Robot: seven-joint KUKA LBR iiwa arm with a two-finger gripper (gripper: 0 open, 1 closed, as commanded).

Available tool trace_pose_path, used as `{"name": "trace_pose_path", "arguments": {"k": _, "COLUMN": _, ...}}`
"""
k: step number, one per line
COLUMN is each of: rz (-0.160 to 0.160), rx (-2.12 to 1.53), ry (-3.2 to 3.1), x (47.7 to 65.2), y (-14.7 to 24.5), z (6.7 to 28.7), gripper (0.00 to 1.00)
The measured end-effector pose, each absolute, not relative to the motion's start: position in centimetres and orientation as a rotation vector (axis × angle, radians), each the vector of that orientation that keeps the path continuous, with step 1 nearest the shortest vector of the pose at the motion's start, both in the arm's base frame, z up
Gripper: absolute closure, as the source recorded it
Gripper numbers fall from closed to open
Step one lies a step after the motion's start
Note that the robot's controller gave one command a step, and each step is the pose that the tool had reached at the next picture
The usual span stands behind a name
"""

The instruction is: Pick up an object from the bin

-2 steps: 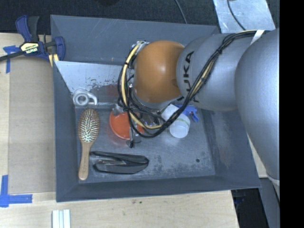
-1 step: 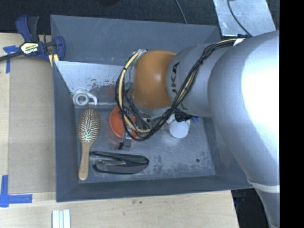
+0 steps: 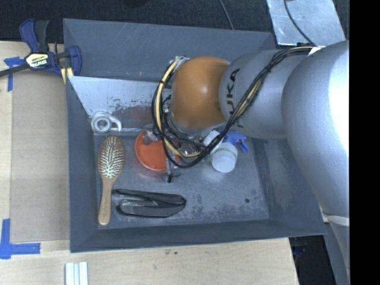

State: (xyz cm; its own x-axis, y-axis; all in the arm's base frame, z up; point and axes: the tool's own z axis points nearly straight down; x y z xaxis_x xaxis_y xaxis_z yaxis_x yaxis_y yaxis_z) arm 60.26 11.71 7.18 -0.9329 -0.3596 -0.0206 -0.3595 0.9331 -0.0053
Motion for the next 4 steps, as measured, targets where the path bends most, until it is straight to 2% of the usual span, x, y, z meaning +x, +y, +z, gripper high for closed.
{"name": "trace_pose_path", "arguments": {"k": 1, "rz": 0.002, "rx": 0.15, "ry": 3.131, "x": 58.5, "y": 13.1, "z": 7.7, "gripper": 1.0}}
{"name": "trace_pose_path", "arguments": {"k": 2, "rz": 0.002, "rx": 0.15, "ry": 3.131, "x": 58.5, "y": 13.1, "z": 7.7, "gripper": 1.0}}
{"name": "trace_pose_path", "arguments": {"k": 3, "rz": 0.002, "rx": 0.151, "ry": 3.132, "x": 58.4, "y": 13.0, "z": 9.8, "gripper": 1.0}}
{"name": "trace_pose_path", "arguments": {"k": 4, "rz": 0.003, "rx": 0.15, "ry": 3.128, "x": 58.5, "y": 13.1, "z": 11.0, "gripper": 1.0}}
